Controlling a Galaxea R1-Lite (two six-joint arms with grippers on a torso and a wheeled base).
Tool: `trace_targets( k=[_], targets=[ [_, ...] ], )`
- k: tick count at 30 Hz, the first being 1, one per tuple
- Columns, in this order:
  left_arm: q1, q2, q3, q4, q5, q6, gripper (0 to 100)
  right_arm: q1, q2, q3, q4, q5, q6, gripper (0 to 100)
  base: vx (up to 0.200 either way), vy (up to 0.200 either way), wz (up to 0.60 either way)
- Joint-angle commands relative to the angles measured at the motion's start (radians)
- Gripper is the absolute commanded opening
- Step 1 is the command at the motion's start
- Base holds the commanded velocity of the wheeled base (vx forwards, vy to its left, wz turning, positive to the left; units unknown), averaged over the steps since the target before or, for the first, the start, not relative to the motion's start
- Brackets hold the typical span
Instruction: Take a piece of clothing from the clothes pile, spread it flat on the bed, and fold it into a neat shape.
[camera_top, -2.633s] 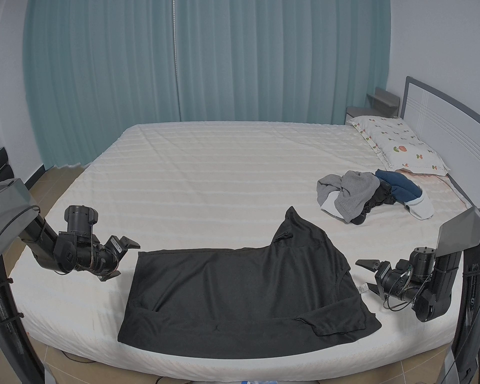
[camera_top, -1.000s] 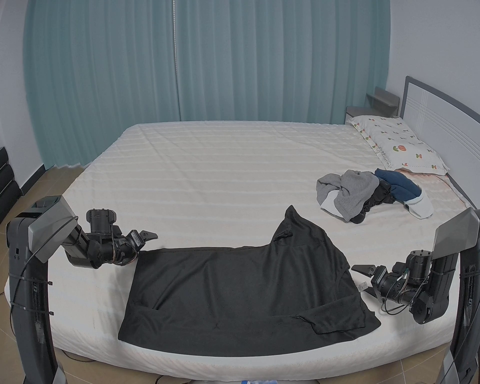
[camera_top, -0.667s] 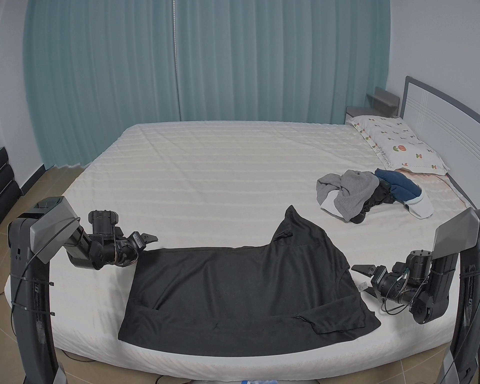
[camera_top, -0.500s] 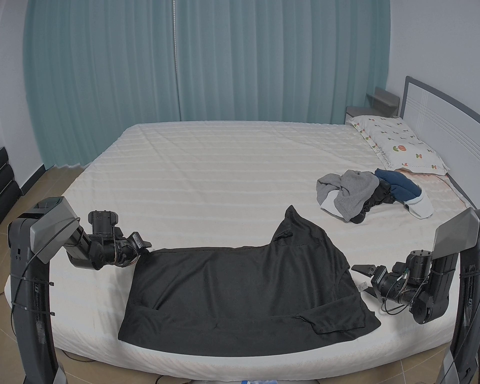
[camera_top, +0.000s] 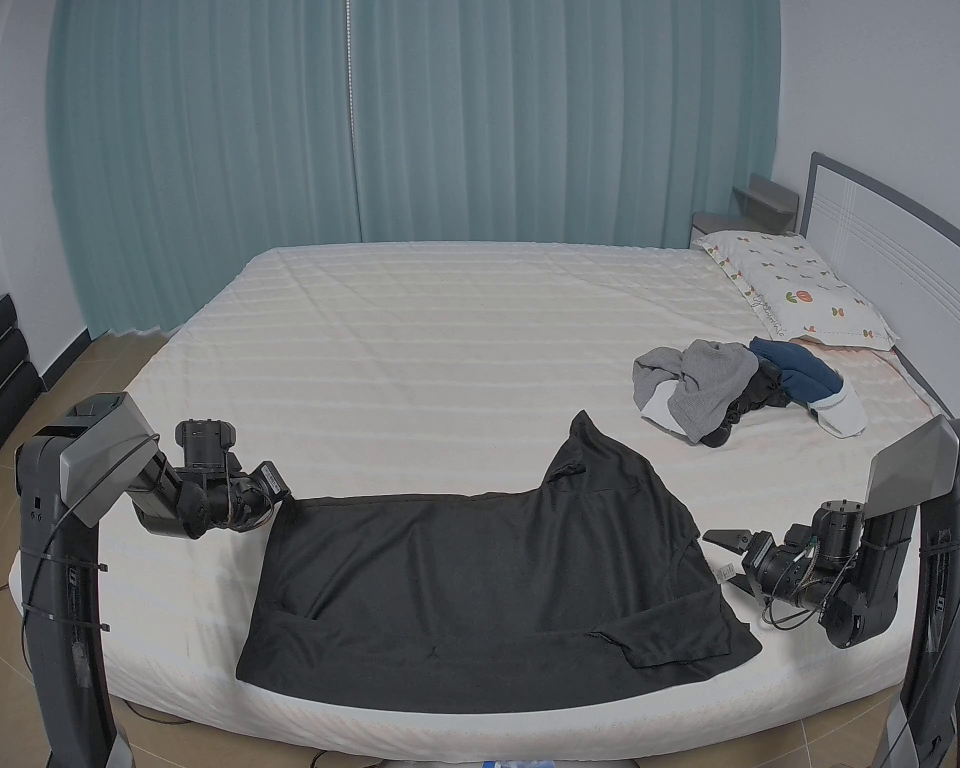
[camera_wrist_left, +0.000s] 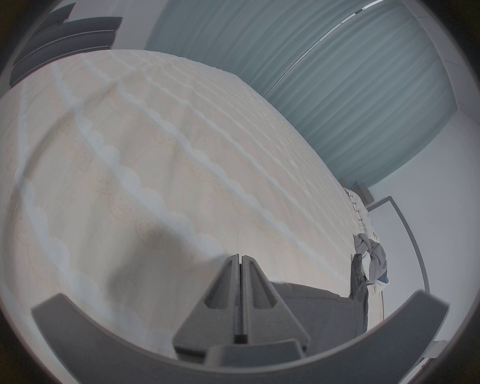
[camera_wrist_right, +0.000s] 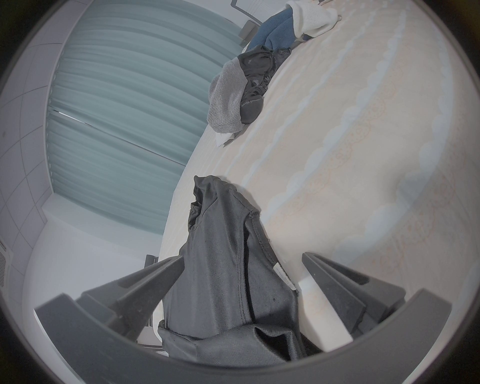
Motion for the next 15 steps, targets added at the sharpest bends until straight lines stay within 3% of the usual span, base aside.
trace_targets(
  k=[1,8,15],
  targets=[
    [0.001,-0.007,0.000,-0.002,0.004,-0.002,0,0.000,0.002,0.000,-0.013,0.001,0.000,100,0.000,0.000,0.00],
    [0.004,-0.011,0.002,-0.002,0.018,-0.022,0,0.000,0.002,0.000,-0.013,-0.001,0.000,100,0.000,0.000,0.00],
    [0.009,-0.077,0.035,-0.006,0.050,-0.131,0,0.000,0.005,-0.017,-0.012,-0.004,-0.005,100,0.000,0.000,0.00]
  ],
)
